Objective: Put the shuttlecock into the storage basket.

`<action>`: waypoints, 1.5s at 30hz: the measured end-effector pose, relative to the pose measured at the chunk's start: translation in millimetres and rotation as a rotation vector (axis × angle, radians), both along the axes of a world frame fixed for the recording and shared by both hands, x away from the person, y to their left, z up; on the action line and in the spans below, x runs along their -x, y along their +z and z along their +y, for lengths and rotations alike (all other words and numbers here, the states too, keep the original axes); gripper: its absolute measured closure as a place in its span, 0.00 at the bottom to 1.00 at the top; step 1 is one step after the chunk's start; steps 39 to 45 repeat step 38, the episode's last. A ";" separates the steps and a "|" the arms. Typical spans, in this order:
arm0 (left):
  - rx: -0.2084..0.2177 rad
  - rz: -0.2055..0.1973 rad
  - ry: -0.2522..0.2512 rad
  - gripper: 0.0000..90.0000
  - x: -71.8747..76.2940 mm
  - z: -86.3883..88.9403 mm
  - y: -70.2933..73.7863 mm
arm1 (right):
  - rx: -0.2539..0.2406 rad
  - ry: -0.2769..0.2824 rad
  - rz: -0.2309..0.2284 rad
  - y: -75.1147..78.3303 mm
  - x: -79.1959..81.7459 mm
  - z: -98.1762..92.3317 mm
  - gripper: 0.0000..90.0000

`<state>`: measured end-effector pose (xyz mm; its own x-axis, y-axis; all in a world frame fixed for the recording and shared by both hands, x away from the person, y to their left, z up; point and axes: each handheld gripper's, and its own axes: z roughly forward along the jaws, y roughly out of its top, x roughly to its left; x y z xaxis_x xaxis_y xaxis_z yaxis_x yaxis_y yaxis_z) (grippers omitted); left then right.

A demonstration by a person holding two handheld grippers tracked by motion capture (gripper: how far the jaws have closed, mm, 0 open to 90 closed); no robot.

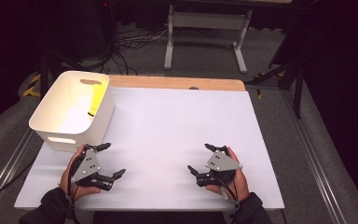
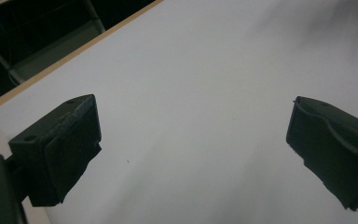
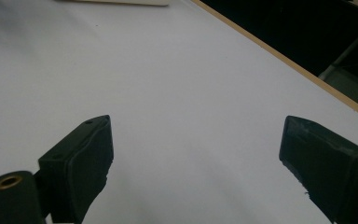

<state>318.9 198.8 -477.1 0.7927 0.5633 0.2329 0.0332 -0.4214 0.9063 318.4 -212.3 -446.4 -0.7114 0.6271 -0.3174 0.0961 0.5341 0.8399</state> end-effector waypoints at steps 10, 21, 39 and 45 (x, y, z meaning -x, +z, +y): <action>0.025 0.015 -0.001 0.04 3.9 5.0 -2.6 | 0.003 -0.003 -0.014 1.4 2.6 0.7 0.12; 0.010 0.015 0.000 0.04 2.8 5.1 -3.6 | -0.002 0.000 -0.010 0.5 2.8 1.6 0.11; -0.006 0.032 0.003 0.04 -1.0 2.0 -5.7 | -0.006 -0.003 0.008 -1.8 0.3 -0.6 0.10; -0.006 0.032 0.003 0.04 -1.0 2.0 -5.7 | -0.006 -0.003 0.008 -1.8 0.3 -0.6 0.10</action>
